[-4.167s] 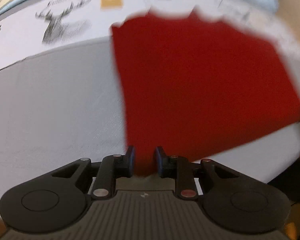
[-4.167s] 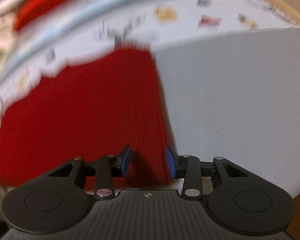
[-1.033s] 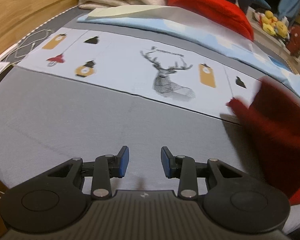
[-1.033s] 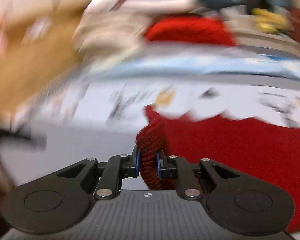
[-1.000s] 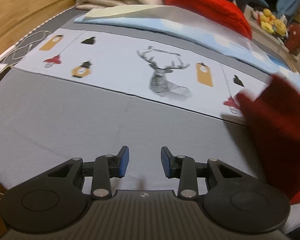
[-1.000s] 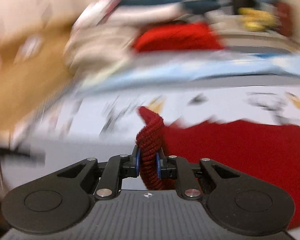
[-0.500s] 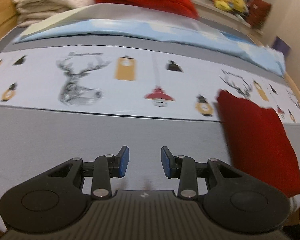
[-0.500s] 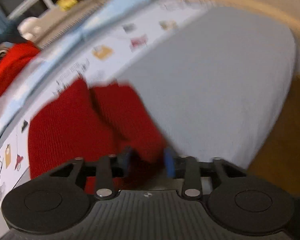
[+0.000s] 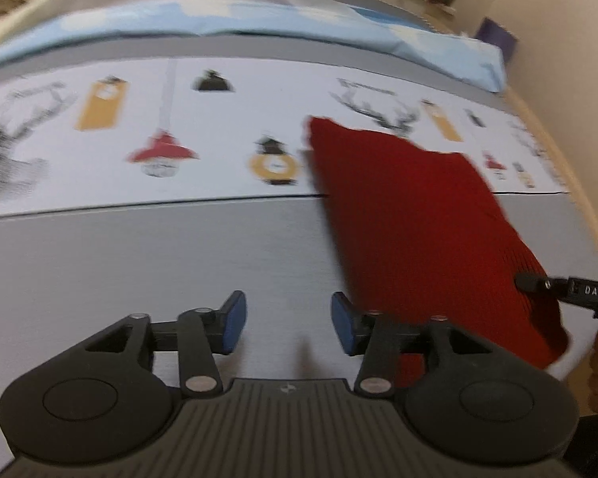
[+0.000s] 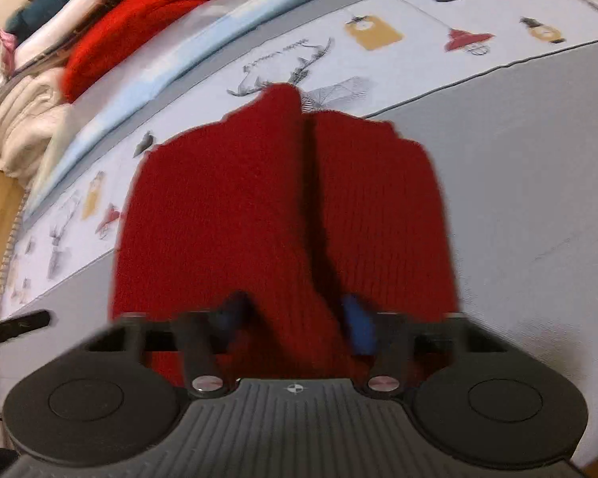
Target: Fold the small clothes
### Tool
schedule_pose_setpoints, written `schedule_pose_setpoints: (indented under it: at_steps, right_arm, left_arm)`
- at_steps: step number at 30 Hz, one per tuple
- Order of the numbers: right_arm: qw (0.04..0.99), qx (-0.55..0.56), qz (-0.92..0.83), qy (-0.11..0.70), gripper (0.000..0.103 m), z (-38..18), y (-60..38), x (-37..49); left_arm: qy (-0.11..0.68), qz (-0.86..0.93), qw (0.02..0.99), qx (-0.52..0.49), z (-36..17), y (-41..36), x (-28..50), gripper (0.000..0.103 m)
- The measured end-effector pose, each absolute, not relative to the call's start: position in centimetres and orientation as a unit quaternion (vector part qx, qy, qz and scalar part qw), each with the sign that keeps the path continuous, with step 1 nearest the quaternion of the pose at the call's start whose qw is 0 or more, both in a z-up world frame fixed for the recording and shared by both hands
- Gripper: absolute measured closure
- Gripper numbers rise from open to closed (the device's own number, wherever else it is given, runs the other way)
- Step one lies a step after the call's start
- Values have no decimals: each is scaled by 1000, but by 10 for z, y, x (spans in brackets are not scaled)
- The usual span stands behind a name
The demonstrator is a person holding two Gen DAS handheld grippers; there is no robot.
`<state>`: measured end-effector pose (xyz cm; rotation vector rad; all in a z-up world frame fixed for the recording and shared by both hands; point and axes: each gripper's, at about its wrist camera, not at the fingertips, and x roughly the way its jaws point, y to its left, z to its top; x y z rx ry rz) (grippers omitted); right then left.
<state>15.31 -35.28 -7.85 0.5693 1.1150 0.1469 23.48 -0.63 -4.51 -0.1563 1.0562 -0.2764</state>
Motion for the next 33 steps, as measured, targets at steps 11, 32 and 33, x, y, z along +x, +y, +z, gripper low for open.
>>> schedule_pose_setpoints:
  at_steps: [11, 32, 33]
  right_arm:
    - [801, 235, 55, 548, 59, -86, -372, 142]
    - [746, 347, -55, 566, 69, -128, -412, 150]
    - [750, 343, -60, 563, 73, -127, -410, 151]
  left_arm:
    - [527, -183, 805, -201, -87, -56, 264, 21]
    - [532, -188, 778, -275, -119, -69, 277, 41]
    - [529, -192, 781, -271, -114, -67, 276, 43]
